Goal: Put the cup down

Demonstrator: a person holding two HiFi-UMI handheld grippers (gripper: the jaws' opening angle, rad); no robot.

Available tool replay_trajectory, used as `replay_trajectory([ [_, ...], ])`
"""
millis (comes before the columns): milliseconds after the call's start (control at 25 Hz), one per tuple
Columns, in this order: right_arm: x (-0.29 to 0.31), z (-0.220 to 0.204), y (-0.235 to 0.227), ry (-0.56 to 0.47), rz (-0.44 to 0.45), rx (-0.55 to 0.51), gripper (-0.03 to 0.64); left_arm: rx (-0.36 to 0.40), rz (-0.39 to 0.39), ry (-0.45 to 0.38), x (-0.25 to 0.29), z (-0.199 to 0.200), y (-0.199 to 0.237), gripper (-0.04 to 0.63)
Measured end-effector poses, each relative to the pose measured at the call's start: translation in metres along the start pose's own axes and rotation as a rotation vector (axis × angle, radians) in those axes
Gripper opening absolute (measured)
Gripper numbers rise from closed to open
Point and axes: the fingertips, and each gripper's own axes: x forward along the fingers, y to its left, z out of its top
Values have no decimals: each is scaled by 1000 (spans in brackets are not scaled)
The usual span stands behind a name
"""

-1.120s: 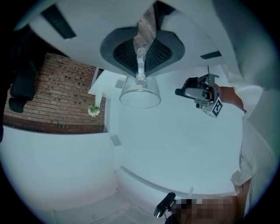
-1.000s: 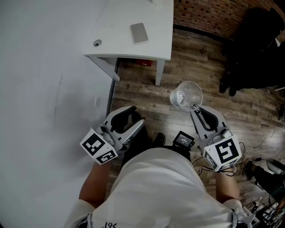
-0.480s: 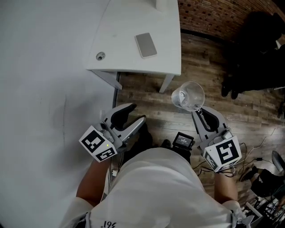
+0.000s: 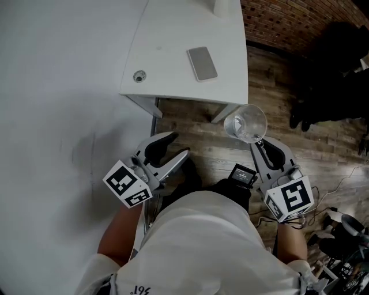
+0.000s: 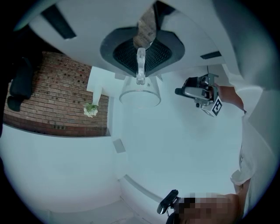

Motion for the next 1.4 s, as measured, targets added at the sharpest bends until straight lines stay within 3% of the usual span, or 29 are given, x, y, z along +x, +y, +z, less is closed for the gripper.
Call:
replay_trajectory([
  [1080,9,-12,-7,-26,35,-60,46,13,41,-54,7,-16,3,186],
  [1400,30,14,-22,-62,40,-117,46,107,1,-76,32,22,13,186],
])
